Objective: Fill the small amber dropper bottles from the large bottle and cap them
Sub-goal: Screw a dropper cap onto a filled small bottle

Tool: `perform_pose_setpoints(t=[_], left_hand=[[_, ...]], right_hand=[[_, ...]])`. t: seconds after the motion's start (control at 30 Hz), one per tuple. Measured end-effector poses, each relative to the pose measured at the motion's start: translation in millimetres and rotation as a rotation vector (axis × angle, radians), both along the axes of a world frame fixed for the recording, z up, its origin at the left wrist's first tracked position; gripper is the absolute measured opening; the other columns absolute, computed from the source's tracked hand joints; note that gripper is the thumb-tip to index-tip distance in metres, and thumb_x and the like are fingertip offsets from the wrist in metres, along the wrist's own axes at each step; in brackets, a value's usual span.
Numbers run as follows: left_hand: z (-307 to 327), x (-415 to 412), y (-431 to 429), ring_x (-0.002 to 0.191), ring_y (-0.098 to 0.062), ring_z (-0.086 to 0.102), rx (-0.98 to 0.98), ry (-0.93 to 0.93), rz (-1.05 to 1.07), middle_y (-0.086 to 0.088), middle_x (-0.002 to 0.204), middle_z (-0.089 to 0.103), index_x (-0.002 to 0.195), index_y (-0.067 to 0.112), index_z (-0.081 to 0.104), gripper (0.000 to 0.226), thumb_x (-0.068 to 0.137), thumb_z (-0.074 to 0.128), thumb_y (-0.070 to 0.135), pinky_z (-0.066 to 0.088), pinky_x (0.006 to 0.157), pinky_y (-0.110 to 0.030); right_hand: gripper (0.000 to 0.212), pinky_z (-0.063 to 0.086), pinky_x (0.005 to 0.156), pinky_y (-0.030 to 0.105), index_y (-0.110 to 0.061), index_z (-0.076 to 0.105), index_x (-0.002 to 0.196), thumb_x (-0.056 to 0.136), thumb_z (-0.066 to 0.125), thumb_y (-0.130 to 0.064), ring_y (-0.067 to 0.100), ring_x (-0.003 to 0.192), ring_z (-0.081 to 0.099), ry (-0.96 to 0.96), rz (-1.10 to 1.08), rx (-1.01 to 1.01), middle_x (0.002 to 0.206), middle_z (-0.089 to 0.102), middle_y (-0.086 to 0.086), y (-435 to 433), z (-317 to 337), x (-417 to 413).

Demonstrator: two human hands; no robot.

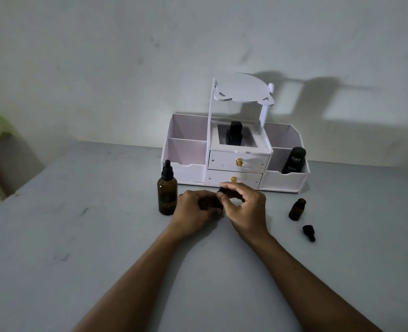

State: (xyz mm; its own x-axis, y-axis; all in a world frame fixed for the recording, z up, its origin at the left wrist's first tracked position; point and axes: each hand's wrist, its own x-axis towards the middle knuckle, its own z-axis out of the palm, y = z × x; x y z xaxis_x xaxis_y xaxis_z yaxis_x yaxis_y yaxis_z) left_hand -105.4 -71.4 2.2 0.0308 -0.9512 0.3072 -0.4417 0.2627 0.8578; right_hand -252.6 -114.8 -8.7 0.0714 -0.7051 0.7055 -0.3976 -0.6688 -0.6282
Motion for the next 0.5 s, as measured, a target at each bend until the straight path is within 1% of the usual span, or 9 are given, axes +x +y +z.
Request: perform_pose_setpoints(t=[0.1, 0.17, 0.27, 0.37, 0.4, 0.43, 0.5], left_hand=[[2.7, -2.1, 3.6, 0.080, 0.009, 0.070, -0.004, 0.014, 0.010, 0.020, 0.084, 0.073, 0.110, 0.018, 0.078, 0.033, 0.080, 0.077, 0.004, 0.054, 0.073, -0.007], [3.8, -3.7, 5.6, 0.079, 0.008, 0.071, -0.001, 0.025, 0.016, 0.021, 0.082, 0.072, 0.108, 0.019, 0.078, 0.032, 0.080, 0.077, 0.003, 0.052, 0.068, -0.006], [3.4, -2.9, 5.5, 0.077, 0.010, 0.070, -0.005, 0.020, 0.027, 0.023, 0.080, 0.071, 0.106, 0.017, 0.078, 0.033, 0.077, 0.078, 0.002, 0.050, 0.068, -0.005], [1.7, -1.7, 4.6, 0.078, 0.005, 0.072, -0.003, 0.025, 0.038, 0.020, 0.081, 0.073, 0.106, 0.020, 0.078, 0.034, 0.076, 0.078, 0.003, 0.052, 0.070, -0.008], [0.6, -2.0, 5.1, 0.080, 0.004, 0.072, 0.003, 0.020, 0.041, 0.019, 0.084, 0.074, 0.109, 0.019, 0.077, 0.036, 0.077, 0.079, 0.004, 0.054, 0.072, -0.010], [-0.1, -1.9, 5.8, 0.083, 0.002, 0.072, 0.008, 0.012, 0.048, 0.017, 0.089, 0.074, 0.114, 0.019, 0.075, 0.039, 0.077, 0.080, 0.006, 0.057, 0.077, -0.013], [-5.5, 1.1, 5.5, 0.098, -0.004, 0.071, 0.009, -0.013, 0.069, 0.006, 0.106, 0.076, 0.125, 0.019, 0.069, 0.050, 0.077, 0.083, 0.015, 0.057, 0.092, -0.022]], right_hand=[[0.021, 0.060, 0.083, 0.032, -0.010, 0.078, 0.100, 0.079, 0.079, -0.011, 0.010, 0.085, 0.073, 0.001, -0.010, -0.003, 0.096, 0.078, 0.000, -1.1, -0.7, 0.1], [0.021, 0.060, 0.082, 0.032, -0.010, 0.078, 0.100, 0.079, 0.080, -0.010, 0.010, 0.085, 0.073, 0.010, -0.013, -0.001, 0.096, 0.078, 0.000, -0.4, -1.1, 0.0], [0.021, 0.061, 0.080, 0.035, -0.012, 0.078, 0.099, 0.078, 0.080, -0.010, 0.009, 0.082, 0.073, -0.014, -0.014, 0.004, 0.093, 0.077, -0.002, -0.7, -1.2, 0.5], [0.021, 0.061, 0.078, 0.038, -0.013, 0.078, 0.099, 0.078, 0.080, -0.012, 0.008, 0.081, 0.073, -0.019, -0.006, 0.010, 0.093, 0.077, -0.003, -0.8, -1.4, 1.0], [0.022, 0.061, 0.078, 0.038, -0.013, 0.077, 0.100, 0.078, 0.080, -0.012, 0.008, 0.082, 0.073, -0.012, 0.000, 0.008, 0.094, 0.077, -0.003, -0.4, -1.1, 0.8], [0.024, 0.061, 0.079, 0.038, -0.012, 0.077, 0.102, 0.079, 0.080, -0.013, 0.009, 0.083, 0.073, -0.003, 0.008, 0.005, 0.096, 0.077, -0.002, 0.4, 0.0, 0.7], [0.029, 0.061, 0.080, 0.035, -0.012, 0.075, 0.108, 0.081, 0.079, -0.018, 0.011, 0.086, 0.072, 0.007, 0.023, -0.004, 0.099, 0.076, -0.001, 3.2, 4.5, 0.3]])
